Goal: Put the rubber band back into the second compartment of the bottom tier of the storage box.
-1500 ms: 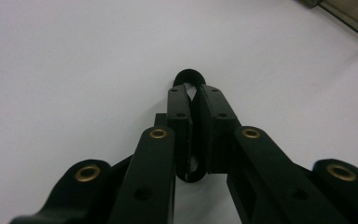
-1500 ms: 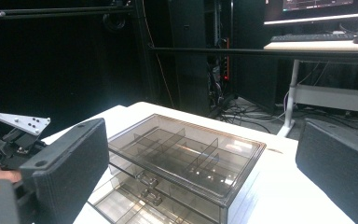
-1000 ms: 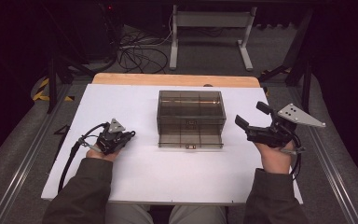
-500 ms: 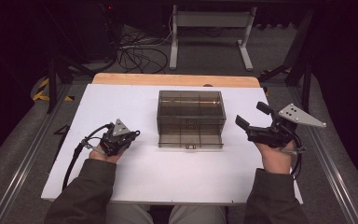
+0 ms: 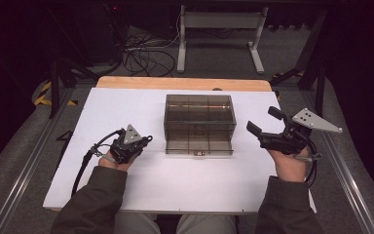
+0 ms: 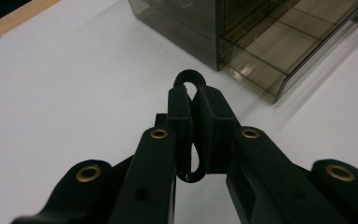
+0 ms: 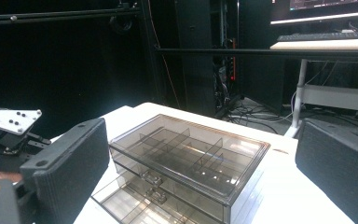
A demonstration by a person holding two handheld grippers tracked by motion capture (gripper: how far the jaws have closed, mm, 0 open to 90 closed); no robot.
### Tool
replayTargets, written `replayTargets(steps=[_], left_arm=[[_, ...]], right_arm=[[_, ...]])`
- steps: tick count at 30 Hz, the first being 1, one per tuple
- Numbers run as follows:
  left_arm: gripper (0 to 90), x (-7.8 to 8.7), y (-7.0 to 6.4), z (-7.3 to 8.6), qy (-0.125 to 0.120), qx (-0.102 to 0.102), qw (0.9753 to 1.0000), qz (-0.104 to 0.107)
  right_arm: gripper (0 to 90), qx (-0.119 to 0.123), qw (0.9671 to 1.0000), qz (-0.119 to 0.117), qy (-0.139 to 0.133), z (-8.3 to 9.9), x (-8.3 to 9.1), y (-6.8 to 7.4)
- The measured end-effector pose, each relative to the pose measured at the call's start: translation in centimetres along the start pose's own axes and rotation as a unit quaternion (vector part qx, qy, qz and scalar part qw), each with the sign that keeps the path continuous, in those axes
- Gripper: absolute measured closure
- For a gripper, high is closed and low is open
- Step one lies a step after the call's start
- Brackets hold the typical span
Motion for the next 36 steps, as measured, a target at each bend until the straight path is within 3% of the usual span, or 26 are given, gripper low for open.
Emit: replayTargets(steps=[7, 36], left_arm=[[83.5, 0.1, -0.5, -1.3, -0.011, -0.007, 0.9999, 0.002], [83.5, -1.5, -2.8, -4.6, -0.005, -0.05, 0.9986, 0.018]], right_arm=[[3.5, 0.001, 1.0, -0.006, -0.001, -0.2, 0.2, 0.2], [3.5, 0.004, 1.0, 0.001, -0.006, -0.7, 0.9, 0.1]])
Point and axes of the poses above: each handheld gripper's, and its own axes: x roughly backward along the jaws, z roughly out of its underside, y roughly to its left, the point moved 8 cm from there along -x, roughly forward along the jaws, and after that the axes turned 13 degrees about -x, right-handed, at the moved point
